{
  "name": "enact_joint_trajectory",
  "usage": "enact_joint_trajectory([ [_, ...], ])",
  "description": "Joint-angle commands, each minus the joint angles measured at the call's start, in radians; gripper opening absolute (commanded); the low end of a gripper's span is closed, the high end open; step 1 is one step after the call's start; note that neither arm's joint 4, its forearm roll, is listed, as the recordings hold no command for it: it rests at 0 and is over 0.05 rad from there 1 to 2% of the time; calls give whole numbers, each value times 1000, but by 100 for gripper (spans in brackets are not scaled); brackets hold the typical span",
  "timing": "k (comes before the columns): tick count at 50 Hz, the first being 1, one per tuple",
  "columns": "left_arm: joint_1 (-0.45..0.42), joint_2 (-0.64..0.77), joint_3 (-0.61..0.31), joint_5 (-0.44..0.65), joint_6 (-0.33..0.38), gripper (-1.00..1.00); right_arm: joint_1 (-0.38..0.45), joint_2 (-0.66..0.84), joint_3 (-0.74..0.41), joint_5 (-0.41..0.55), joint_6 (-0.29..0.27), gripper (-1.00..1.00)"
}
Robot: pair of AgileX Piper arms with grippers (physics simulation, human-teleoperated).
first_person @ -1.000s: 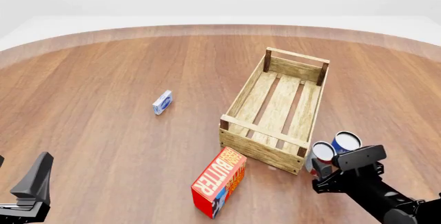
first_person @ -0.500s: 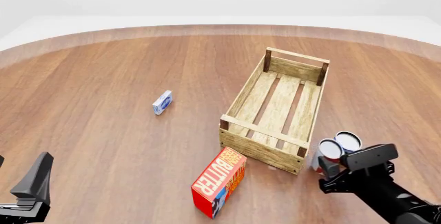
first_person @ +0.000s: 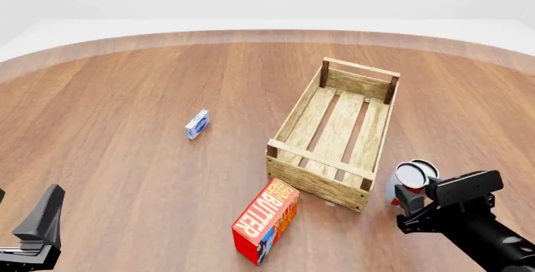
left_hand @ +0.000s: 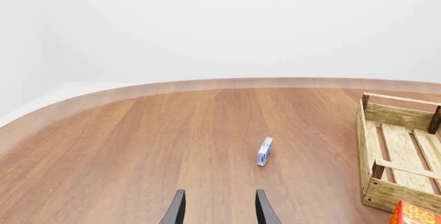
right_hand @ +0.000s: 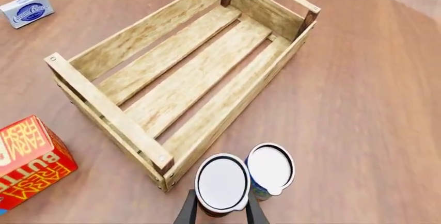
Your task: Pick up the tomato sauce, and put it in the wooden tray.
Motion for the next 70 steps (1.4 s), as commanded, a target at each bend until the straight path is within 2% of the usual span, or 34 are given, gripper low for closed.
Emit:
enact_joint_trajectory([
  [1,0,0,0,0,0,100,-1,-105,-21,103,15,-100],
  [21,0,0,0,0,0,100,-4,-260,-70,283,1,-100],
  [32,0,0,0,0,0,100,-7,-308,-85,332,-3,-100],
  [44,0,0,0,0,0,100,-3,-328,-114,365,-8,-100],
  [70,0,0,0,0,0,100,22,-255,-191,368,-33,-100],
])
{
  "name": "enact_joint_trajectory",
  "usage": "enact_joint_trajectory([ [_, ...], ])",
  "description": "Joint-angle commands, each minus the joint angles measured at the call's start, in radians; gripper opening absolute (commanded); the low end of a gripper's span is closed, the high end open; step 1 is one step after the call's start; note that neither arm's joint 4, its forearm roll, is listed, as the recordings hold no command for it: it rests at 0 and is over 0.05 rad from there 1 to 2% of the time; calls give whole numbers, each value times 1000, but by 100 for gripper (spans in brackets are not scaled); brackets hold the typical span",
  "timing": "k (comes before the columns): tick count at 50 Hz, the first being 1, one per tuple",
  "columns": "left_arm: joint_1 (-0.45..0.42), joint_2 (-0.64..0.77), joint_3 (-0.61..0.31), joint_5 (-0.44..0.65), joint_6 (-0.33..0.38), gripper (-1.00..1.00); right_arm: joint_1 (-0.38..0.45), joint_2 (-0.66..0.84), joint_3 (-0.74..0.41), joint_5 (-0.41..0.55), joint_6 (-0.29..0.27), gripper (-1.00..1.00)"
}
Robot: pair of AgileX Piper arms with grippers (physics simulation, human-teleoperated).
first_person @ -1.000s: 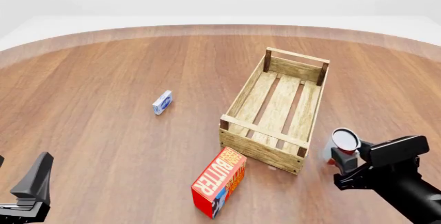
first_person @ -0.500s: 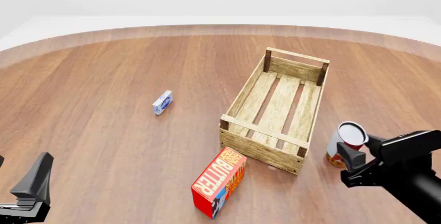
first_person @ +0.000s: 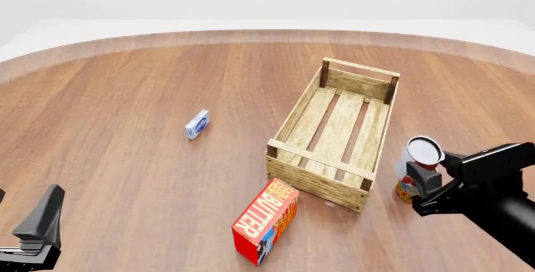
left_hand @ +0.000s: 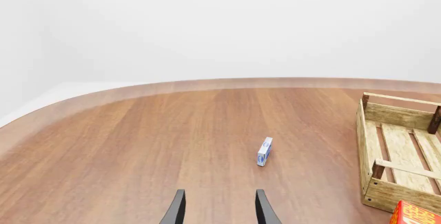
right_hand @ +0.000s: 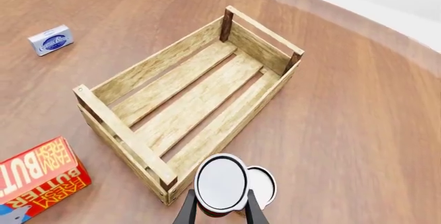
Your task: Pick up the tomato sauce, and put it in the wooden tray.
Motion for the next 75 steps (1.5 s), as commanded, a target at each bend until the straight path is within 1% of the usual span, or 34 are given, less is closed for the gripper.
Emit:
enact_joint_trajectory([
  [1,0,0,0,0,0,100,7,28,-41,3,5,-100],
  [11,0,0,0,0,0,100,7,47,-69,2,-10,-100],
  [33,0,0,0,0,0,100,27,133,-117,-44,-31,-100],
  [41,0,0,0,0,0,100,30,169,-134,-64,-32,-100],
  [60,0,0,0,0,0,100,33,209,-184,-68,-42,-100],
  [75,0,0,0,0,0,100,39,264,-218,-93,-43,-100],
])
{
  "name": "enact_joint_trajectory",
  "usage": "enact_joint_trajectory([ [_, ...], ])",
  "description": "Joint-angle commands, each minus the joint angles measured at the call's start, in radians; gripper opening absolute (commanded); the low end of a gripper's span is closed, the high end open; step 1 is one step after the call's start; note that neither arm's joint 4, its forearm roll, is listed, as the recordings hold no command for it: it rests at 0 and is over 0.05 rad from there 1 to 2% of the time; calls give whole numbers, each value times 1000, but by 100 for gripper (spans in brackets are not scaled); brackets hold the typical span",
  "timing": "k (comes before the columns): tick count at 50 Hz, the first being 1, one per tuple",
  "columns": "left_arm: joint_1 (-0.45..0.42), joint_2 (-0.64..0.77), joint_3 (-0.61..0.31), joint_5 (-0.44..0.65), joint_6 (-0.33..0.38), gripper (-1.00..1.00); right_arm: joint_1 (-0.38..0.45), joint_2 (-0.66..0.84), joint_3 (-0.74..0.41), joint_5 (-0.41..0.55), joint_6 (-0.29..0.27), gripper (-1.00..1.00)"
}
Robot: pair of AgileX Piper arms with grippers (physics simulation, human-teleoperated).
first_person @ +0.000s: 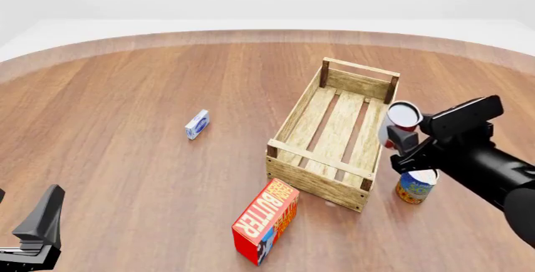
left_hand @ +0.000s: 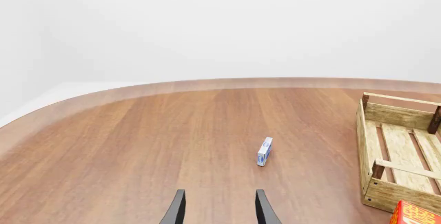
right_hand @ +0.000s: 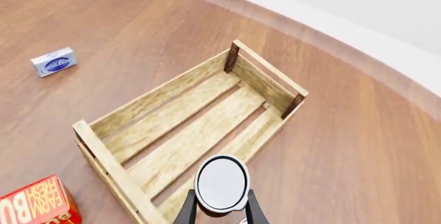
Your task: Pick up the tomato sauce, and put it in the wooden tray.
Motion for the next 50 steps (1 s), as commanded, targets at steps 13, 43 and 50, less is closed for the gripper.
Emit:
enact_joint_trajectory([
  [13,0,0,0,0,0,100,5,81,-52,-42,11,-100],
  [43,0,0,0,0,0,100,21,195,-94,-108,16,-100],
  [50,0,0,0,0,0,100,23,220,-105,-119,15,-100],
])
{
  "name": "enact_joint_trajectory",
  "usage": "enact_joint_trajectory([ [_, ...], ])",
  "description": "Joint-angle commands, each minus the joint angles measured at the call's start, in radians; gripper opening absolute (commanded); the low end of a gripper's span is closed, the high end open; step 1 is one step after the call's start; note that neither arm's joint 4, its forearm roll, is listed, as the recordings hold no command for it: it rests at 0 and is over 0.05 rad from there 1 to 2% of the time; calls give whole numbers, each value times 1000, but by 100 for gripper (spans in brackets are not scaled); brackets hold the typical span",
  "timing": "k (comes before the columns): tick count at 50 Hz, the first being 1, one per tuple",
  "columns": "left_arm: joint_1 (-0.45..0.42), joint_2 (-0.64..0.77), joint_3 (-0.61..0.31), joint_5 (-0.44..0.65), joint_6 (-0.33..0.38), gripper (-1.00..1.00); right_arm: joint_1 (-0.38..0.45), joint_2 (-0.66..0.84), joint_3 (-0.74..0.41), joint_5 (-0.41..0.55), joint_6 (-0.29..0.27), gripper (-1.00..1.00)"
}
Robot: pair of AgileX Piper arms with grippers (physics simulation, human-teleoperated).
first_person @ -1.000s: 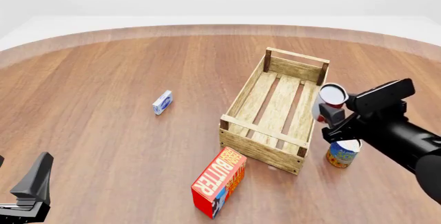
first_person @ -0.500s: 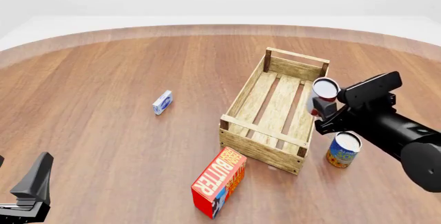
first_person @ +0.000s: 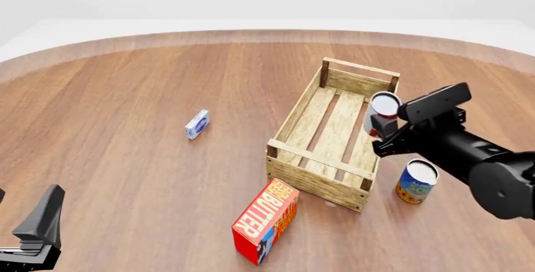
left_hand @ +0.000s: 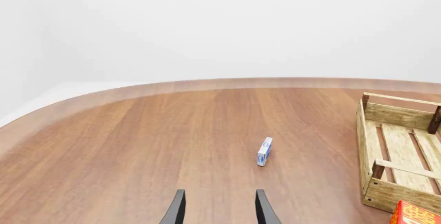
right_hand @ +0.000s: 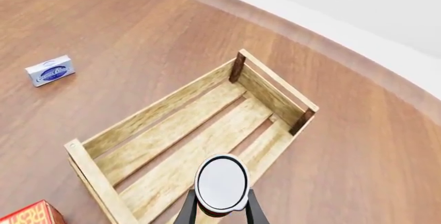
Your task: Pick up the tomato sauce, and put it in the wooden tray.
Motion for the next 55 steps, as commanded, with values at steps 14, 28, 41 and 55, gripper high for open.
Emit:
enact_joint_trajectory([
  [14,0,0,0,0,0,100,10,82,-40,-39,20,-100],
  [28,0,0,0,0,0,100,16,130,-62,-56,22,-100],
  [41,0,0,0,0,0,100,21,185,-90,-76,27,-100],
  [55,0,0,0,0,0,100,28,226,-111,-89,30,-100],
])
